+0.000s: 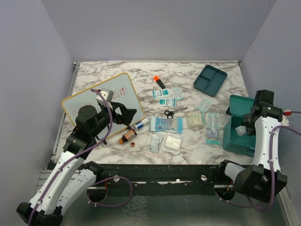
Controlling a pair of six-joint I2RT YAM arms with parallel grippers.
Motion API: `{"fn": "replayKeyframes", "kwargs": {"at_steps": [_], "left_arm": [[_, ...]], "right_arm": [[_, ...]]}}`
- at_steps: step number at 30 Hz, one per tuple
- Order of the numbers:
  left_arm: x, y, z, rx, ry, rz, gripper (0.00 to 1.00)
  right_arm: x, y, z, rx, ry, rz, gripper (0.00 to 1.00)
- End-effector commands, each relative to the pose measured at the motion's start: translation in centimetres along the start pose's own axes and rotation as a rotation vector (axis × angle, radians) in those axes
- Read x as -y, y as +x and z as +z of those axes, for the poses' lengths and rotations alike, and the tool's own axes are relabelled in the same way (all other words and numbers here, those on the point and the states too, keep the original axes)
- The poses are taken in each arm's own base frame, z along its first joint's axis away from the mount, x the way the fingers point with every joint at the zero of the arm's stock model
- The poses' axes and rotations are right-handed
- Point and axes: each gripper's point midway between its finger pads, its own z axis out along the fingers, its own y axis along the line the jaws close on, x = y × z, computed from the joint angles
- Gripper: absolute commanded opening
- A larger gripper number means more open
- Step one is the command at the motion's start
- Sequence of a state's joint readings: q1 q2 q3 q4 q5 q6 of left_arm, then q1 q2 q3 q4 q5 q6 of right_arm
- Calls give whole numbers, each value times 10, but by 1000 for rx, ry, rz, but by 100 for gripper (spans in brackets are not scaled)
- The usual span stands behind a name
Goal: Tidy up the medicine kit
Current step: Place the pill bottle in the medicine box.
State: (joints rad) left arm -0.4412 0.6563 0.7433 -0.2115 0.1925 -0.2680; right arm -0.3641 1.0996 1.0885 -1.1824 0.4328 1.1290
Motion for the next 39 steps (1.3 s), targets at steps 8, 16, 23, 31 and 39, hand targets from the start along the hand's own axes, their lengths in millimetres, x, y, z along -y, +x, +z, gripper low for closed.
{"fn": "replayKeyframes", "kwargs": {"at_steps": [8, 16, 23, 31, 39], "left_arm": [[0, 5, -1, -4, 0, 13, 99], [-1, 8, 1, -17, -1, 12, 99], [-1, 10, 3, -28, 0, 9, 99], [-1, 10, 2, -26, -3, 11, 99], [-1, 8, 1, -15, -7, 12, 99]], "right_arm": [[-5, 10, 14, -84, -57, 211, 31], [-5, 17, 18, -105, -66, 256, 43], [-1, 22, 24, -127, -35, 219, 51], [-1, 11, 15, -93, -52, 232, 71], [-2, 8, 9, -85, -71, 201, 72]]}}
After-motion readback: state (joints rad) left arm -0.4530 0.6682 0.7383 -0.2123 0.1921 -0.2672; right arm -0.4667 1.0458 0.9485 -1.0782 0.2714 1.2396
